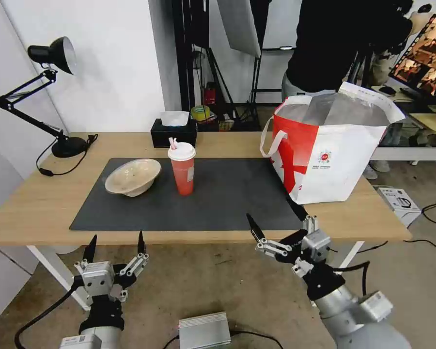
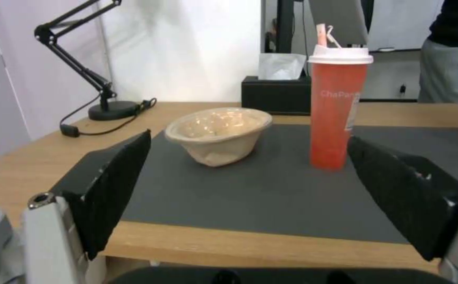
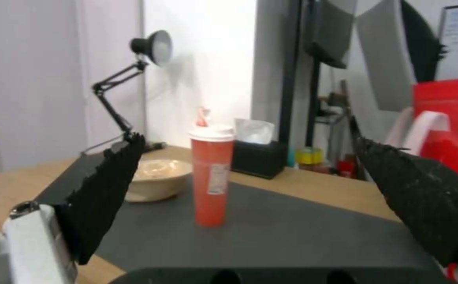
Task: Pick up the trash from the table and place it into the takeout bag.
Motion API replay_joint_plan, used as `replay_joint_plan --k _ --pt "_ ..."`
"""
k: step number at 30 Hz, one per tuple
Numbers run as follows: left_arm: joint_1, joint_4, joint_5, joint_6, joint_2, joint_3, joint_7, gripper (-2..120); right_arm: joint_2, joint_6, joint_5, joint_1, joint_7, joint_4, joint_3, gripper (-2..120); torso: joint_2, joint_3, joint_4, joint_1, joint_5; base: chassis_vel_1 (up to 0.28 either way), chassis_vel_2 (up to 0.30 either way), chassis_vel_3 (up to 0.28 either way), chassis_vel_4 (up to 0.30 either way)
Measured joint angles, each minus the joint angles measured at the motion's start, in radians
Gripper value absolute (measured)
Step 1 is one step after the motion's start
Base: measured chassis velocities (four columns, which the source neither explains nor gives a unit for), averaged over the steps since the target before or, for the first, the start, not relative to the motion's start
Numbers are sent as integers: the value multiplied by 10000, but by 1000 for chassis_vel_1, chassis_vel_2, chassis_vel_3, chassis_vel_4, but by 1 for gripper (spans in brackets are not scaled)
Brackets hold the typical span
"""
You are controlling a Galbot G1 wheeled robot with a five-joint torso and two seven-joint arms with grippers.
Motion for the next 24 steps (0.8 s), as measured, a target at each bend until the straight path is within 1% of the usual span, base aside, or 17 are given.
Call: replay_joint_plan --k 4,11,17,24 --pt "-4 24 67 1 -42 3 1 100 -335 -100 671 566 -442 -127 -67 100 0 0 0 0 0 0 0 0 0" --pt "2 91 219 -14 -171 61 3 100 -876 -657 1819 1283 -920 -185 -150 100 0 0 0 0 0 0 0 0 0" --pt "38 168 416 -33 -269 190 18 100 -1039 -956 2159 1887 -1199 -401 -257 100 0 0 0 0 0 0 0 0 0" --pt "66 187 454 -44 -279 168 27 100 -1067 -1205 2524 3150 -1340 -1007 -896 100 0 0 0 0 1 0 0 0 0"
